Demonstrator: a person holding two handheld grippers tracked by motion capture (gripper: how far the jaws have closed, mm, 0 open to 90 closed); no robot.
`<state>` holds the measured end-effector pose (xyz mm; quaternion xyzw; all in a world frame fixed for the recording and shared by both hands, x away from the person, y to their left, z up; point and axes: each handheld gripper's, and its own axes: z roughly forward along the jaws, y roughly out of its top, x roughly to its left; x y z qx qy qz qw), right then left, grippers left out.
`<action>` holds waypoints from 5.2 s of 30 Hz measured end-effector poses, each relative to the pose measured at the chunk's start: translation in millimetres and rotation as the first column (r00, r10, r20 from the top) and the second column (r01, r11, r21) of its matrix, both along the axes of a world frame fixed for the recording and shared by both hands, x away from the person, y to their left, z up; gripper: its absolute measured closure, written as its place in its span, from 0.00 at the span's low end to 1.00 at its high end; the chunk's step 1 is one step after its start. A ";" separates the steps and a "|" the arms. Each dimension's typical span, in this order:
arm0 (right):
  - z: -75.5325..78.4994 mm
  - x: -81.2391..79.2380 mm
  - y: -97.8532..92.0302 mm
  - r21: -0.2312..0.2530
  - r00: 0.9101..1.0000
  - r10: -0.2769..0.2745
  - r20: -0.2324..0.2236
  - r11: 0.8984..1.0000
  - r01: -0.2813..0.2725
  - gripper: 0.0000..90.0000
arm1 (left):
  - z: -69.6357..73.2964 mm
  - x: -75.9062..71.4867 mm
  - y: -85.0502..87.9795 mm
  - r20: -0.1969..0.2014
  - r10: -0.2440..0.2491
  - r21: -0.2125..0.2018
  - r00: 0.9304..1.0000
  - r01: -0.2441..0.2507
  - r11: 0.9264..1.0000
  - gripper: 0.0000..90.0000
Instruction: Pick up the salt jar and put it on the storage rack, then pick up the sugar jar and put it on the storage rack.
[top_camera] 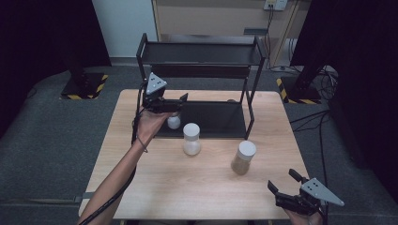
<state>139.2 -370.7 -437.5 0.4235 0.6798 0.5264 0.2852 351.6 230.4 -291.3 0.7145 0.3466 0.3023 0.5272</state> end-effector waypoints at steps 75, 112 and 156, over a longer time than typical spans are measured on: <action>1.9 0.4 3.6 -0.022 1.000 -0.004 -0.005 1.000 0.004 0.09 | -156.3 -182.0 118.9 -0.016 -0.032 -0.042 0.999 0.031 0.999 0.04; 1.3 0.5 2.6 -0.015 1.000 0.003 -0.003 1.000 -0.003 0.08 | -160.3 -177.5 126.0 -0.054 -0.035 -0.065 0.998 0.032 0.997 0.03; 52.5 54.9 43.4 -0.019 0.980 0.194 -0.037 0.981 -0.194 0.08 | -158.3 -176.6 125.5 -0.074 -0.038 -0.052 0.997 0.034 0.998 0.02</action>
